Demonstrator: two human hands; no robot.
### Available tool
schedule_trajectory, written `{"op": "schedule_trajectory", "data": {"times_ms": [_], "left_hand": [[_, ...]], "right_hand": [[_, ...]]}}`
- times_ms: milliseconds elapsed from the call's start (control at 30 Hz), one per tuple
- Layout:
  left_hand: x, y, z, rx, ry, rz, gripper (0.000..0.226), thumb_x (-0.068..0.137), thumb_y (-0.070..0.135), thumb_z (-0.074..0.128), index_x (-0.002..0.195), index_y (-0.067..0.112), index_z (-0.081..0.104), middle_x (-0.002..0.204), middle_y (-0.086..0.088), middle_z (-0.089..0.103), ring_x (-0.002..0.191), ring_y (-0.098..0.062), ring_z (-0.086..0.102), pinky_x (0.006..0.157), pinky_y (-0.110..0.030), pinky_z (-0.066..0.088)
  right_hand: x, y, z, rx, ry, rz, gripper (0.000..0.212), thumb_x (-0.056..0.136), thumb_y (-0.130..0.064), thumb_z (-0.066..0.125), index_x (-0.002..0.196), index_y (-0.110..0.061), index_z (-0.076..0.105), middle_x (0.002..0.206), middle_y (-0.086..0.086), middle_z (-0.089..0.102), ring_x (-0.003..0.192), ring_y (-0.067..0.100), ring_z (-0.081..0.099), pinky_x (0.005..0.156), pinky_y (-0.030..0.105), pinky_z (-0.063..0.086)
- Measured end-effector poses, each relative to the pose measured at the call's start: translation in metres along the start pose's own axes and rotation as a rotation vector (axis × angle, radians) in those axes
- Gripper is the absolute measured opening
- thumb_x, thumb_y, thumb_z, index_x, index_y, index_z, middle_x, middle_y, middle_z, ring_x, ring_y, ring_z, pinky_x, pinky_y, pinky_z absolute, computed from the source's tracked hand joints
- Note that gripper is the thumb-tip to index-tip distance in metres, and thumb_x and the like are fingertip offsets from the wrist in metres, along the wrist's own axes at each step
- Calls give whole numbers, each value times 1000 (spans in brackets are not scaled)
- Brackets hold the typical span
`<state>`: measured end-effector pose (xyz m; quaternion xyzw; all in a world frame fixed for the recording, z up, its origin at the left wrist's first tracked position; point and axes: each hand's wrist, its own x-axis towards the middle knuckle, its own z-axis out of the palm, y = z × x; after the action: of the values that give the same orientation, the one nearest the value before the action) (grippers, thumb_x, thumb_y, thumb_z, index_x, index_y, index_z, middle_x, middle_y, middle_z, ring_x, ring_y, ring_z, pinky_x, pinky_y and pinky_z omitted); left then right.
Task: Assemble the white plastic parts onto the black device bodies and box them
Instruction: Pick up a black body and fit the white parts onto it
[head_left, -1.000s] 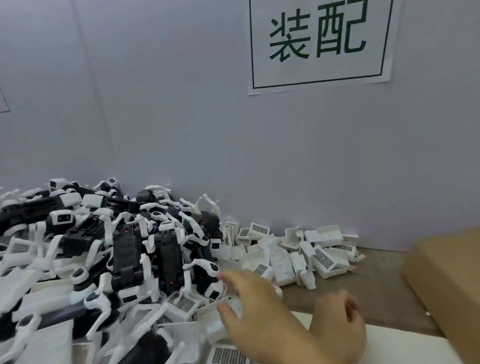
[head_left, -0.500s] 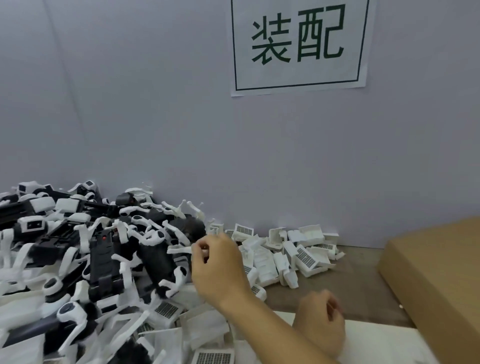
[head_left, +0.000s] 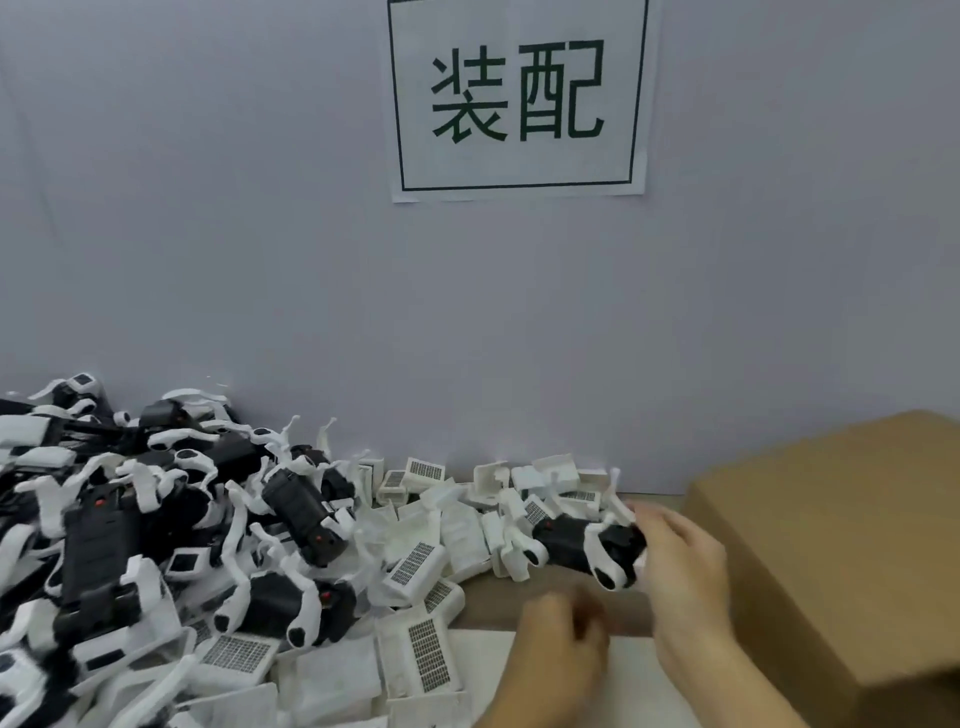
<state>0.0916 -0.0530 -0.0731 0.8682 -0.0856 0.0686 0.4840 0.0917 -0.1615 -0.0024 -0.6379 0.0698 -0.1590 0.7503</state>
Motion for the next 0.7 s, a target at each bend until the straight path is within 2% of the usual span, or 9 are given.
{"op": "schedule_trajectory", "data": {"times_ms": [133,233,333,400,467,500,567,633,700], "left_hand": [[-8,8,-1,6,104,-3,30,89,13,65,95,39,50,91,19,57,74,10,55,70,-2,39],[-7,3,-3,-6,223,51,61,83,22,74,126,41,34,120,17,40,109,5,46,86,-1,33],[-9,3,-9,243,278,99,73,79,32,74,142,44,37,141,15,22,130,-10,26,99,-17,31],[-9,7,-13,410,267,90,65,81,38,71,138,50,44,141,26,24,131,-8,21,99,-29,29],[-10,10,-15,404,278,96,51,83,37,71,126,56,51,124,39,37,122,2,27,91,-30,20],[-11,13,-15,303,326,106,38,85,37,72,114,56,56,114,38,46,115,6,34,91,-30,20],[-12,20,-16,-78,441,87,8,88,42,72,91,44,65,94,20,68,104,0,58,94,-32,38],[-10,28,-16,-497,455,52,26,88,49,61,93,26,72,88,3,77,90,-12,71,76,-27,53],[-10,32,-16,-690,460,-66,40,92,51,51,100,18,72,91,1,78,87,-12,74,69,-21,55]], "right_hand": [[17,30,-29,22,132,194,18,95,-8,58,85,-5,74,75,9,69,72,26,58,65,33,43],[20,36,-22,-67,67,115,27,96,-13,60,74,-7,74,72,9,71,71,25,59,66,34,45],[11,38,-9,-52,-50,57,27,94,-15,64,70,-12,77,70,4,74,71,23,65,64,32,50],[7,38,-6,-6,-125,75,24,93,-17,66,72,-15,79,73,4,75,72,22,67,62,31,53],[5,35,-4,125,-170,92,32,98,-24,58,76,-15,80,78,8,76,73,23,67,65,35,53],[4,33,-3,199,-182,76,38,102,-26,51,78,-16,80,80,9,76,73,22,67,68,37,52],[2,29,-2,210,-198,-76,41,105,-23,44,84,-23,79,80,4,74,73,17,64,69,34,50],[-3,31,0,41,-247,-222,35,104,-21,46,90,-28,77,83,0,73,76,15,65,69,30,53],[-9,37,5,-152,-371,-276,32,105,-21,46,97,-28,75,90,-4,75,85,10,70,76,31,56]]}}
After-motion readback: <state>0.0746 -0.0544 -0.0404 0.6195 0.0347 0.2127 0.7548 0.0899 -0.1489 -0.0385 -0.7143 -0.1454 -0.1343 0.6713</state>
